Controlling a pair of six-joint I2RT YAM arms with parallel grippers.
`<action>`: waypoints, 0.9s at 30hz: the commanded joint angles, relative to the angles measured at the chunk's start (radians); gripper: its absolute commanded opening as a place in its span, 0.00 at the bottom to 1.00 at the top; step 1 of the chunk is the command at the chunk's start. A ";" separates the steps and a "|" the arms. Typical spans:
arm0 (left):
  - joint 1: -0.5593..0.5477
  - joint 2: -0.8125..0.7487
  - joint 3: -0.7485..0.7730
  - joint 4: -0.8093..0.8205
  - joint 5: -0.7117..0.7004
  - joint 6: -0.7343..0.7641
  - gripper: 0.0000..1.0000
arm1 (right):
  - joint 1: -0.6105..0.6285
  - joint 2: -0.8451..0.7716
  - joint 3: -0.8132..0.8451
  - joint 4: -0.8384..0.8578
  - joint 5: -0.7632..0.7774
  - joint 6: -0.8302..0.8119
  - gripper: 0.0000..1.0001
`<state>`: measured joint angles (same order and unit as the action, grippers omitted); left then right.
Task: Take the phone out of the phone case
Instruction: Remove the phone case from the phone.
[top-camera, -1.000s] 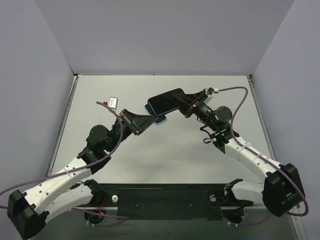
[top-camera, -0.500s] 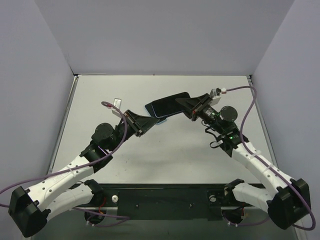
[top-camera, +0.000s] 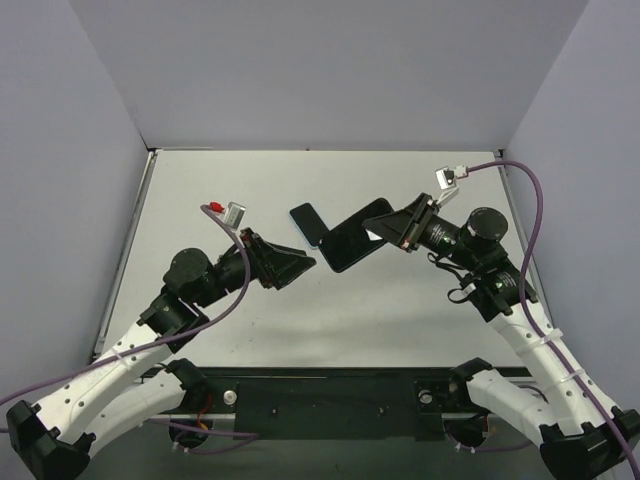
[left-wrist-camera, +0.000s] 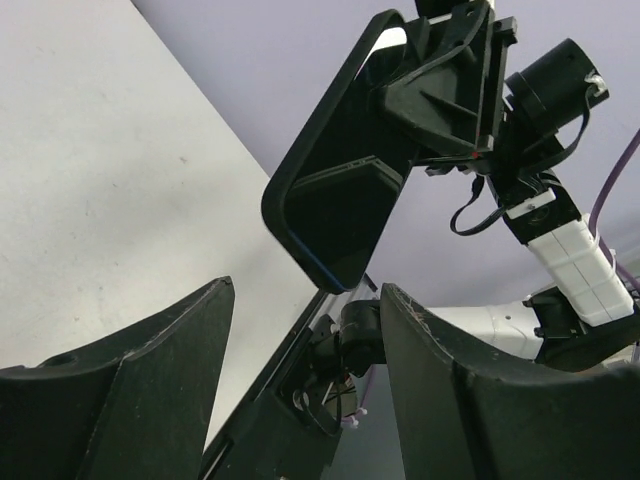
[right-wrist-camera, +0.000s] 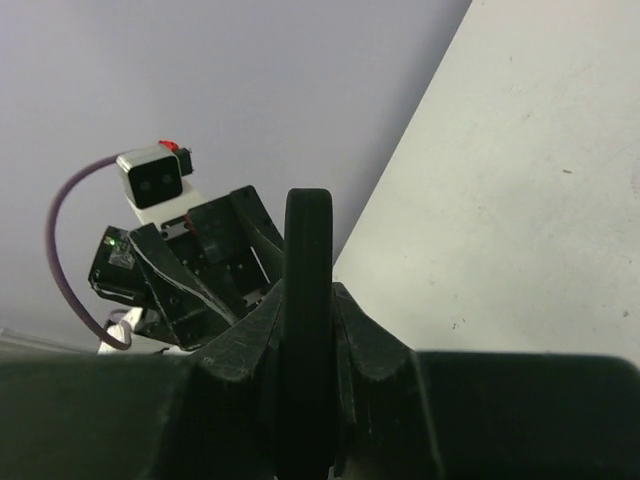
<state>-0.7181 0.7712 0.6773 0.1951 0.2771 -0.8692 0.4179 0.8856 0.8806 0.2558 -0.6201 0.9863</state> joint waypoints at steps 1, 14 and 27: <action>0.006 -0.004 0.109 -0.075 0.059 0.076 0.75 | -0.018 -0.046 0.061 0.051 -0.147 -0.087 0.00; 0.017 0.138 0.104 0.133 0.211 -0.034 0.72 | -0.018 -0.060 0.063 0.051 -0.184 -0.078 0.00; 0.022 0.203 0.076 0.470 0.482 -0.148 0.06 | -0.018 -0.042 0.037 0.167 -0.236 0.004 0.00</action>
<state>-0.6846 0.9524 0.7296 0.4389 0.6178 -0.9703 0.3950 0.8509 0.8906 0.2752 -0.8291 0.9394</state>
